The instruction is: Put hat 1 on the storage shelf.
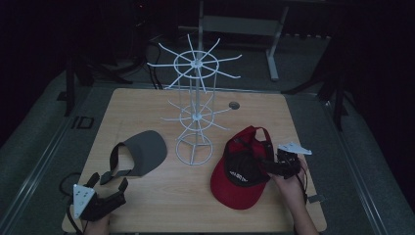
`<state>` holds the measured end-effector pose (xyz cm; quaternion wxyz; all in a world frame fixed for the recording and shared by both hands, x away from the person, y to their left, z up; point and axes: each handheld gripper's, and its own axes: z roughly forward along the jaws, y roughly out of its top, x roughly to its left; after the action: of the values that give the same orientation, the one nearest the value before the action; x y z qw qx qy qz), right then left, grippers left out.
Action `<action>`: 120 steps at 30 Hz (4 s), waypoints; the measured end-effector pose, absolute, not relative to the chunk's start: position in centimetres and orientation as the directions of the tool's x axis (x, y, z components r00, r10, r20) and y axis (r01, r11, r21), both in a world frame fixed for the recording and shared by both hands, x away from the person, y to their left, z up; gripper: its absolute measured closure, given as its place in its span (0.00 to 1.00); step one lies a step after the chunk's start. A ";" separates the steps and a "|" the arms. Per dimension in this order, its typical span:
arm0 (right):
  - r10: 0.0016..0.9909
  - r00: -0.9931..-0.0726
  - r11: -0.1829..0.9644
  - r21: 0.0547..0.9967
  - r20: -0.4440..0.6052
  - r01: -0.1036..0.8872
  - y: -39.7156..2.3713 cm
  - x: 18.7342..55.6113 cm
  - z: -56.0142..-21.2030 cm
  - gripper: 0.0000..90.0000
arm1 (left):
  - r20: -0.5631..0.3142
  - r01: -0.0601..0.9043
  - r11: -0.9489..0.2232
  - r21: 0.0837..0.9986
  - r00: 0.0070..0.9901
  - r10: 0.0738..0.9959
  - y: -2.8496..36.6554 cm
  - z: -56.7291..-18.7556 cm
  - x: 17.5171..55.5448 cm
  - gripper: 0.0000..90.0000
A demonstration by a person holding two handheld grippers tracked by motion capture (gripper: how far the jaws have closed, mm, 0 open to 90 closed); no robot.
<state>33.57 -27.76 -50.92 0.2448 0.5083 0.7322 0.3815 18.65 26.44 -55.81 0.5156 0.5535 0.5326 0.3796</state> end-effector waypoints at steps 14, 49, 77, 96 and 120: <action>0.935 -0.344 0.288 0.743 -0.082 0.604 -24.4 35.1 -54.2 0.25 | -0.127 0.212 0.094 0.973 0.147 0.981 26.5 -55.8 18.7 0.02; 0.942 -0.321 0.238 0.870 -0.098 0.432 -25.8 33.2 -45.6 0.96 | -0.117 0.227 0.082 0.970 0.145 0.983 26.5 -56.0 18.9 0.02; 0.939 -0.326 0.204 0.939 -0.107 0.278 -27.5 30.5 -38.2 0.96 | -0.126 0.302 0.022 0.953 0.332 0.935 24.3 -52.8 18.6 0.02; 0.920 -0.382 0.190 0.953 -0.090 0.234 -26.4 28.5 -35.3 0.96 | -0.092 0.264 -0.065 0.962 0.540 0.837 20.5 -47.2 18.9 0.04; 0.891 -0.448 0.174 0.966 -0.073 0.188 -25.3 25.9 -33.7 0.96 | -0.013 0.167 -0.153 0.974 0.713 0.701 14.2 -41.1 21.0 0.06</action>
<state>25.93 -25.30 -33.73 0.3465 0.3949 0.6834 0.5068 21.01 14.22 -41.15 0.5777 0.7232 0.3001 0.2309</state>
